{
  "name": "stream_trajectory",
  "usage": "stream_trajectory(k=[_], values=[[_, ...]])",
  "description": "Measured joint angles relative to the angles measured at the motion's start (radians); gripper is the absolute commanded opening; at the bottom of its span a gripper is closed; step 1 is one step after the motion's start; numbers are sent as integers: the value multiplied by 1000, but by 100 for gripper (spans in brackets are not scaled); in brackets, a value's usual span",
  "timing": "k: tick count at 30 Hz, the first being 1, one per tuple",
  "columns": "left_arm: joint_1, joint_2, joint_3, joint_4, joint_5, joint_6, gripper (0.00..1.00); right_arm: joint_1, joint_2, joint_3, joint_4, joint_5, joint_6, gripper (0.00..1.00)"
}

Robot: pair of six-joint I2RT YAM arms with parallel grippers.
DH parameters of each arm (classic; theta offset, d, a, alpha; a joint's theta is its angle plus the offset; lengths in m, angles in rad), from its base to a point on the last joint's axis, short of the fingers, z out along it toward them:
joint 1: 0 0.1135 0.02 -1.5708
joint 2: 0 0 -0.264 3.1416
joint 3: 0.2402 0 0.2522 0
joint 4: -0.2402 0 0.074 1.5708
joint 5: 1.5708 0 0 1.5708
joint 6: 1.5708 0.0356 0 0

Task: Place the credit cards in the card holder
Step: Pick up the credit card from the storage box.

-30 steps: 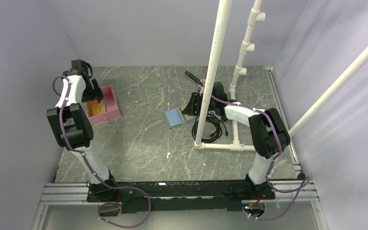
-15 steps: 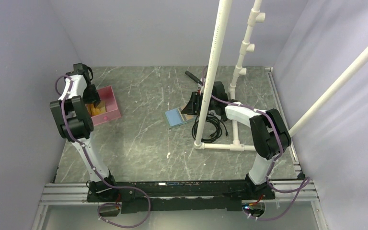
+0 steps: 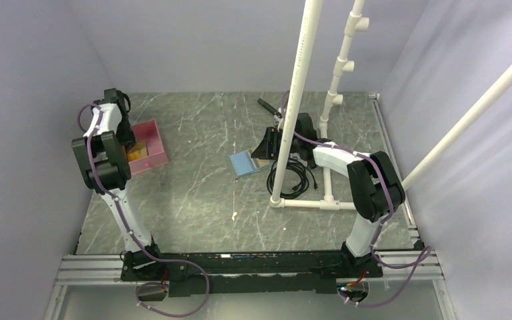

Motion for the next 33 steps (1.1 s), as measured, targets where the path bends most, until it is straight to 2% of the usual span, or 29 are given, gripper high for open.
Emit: stream_trajectory(k=[10,21,33], values=[[0,6,38,-13,-17,5,67,0,0,0,6,-9,5,52],[0,6,46,-16,-39,12,56,0,0,0,7,-10,5,52],[0,6,53,-23,-44,26,50,0,1,0,21,-28,12,52]])
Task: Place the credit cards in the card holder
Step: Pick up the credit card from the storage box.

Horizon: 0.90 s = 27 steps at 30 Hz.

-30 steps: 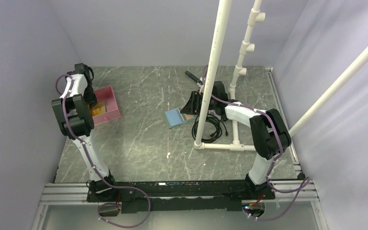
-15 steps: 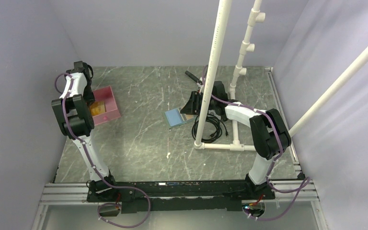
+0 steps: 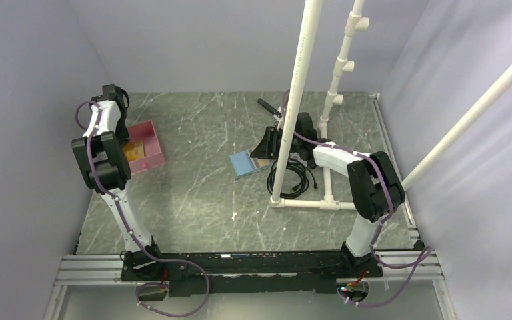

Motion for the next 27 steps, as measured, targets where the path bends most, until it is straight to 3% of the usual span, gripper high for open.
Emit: stream_trajectory(k=[27], values=[[-10,0,22,-14,-15,8,25,0,2,0,3,-7,0,52]])
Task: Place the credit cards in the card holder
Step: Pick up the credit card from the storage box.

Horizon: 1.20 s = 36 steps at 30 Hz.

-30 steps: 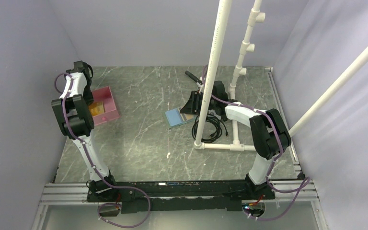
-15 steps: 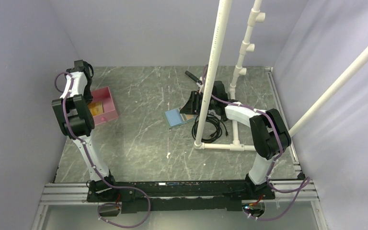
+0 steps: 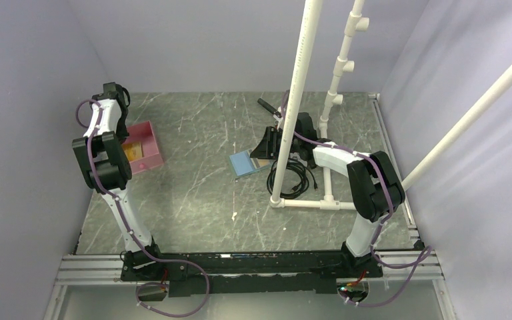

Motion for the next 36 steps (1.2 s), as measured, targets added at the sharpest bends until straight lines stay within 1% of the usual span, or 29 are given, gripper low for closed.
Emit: stream_trajectory(k=[9,17,25,29,36], values=[[-8,0,10,-1,-8,2,21,0,1,0,0,0,0,52],[-14,0,31,-7,-9,6,10,0,4,0,1,0,0,52],[-26,0,37,-17,-10,8,2,0,5,0,1,0,0,52],[-29,0,42,-23,-9,7,0,0,6,0,0,0,0,52],[-34,0,84,-55,2,3,0,2,13,0,0,-1,0,52]])
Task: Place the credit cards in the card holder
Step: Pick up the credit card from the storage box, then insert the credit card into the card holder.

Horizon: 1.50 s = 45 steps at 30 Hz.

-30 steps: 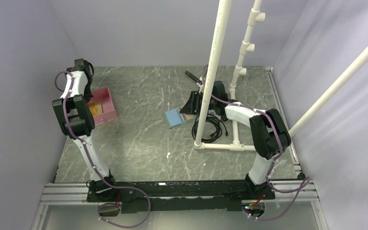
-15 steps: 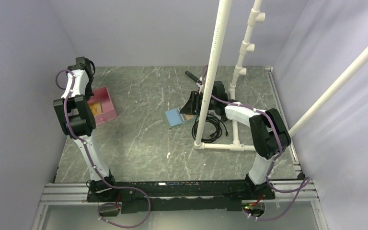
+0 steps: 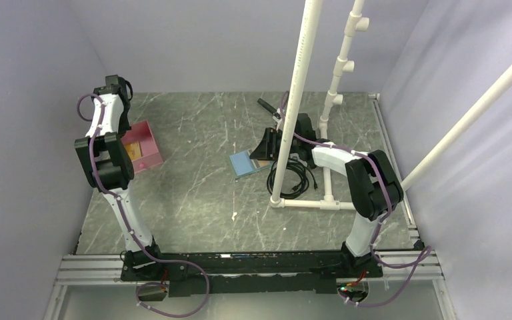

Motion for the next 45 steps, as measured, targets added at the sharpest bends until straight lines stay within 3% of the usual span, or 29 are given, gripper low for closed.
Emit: stream_trajectory(k=[17,24,31,36,41,45], values=[[-24,0,167,-133,53,-118,0,4,13,2,-13,3,-6,52],[-25,-97,169,-114,277,-216,0,4,20,25,-63,34,-43,52],[-40,-440,-228,204,829,-304,0,3,63,78,-111,39,-102,52],[-180,-529,-544,529,1170,-398,0,-8,116,128,-169,25,-149,47],[-372,-484,-803,806,1345,-510,0,-30,162,155,-203,29,-169,33],[-425,-427,-889,944,1405,-562,0,-63,206,172,-209,31,-166,25]])
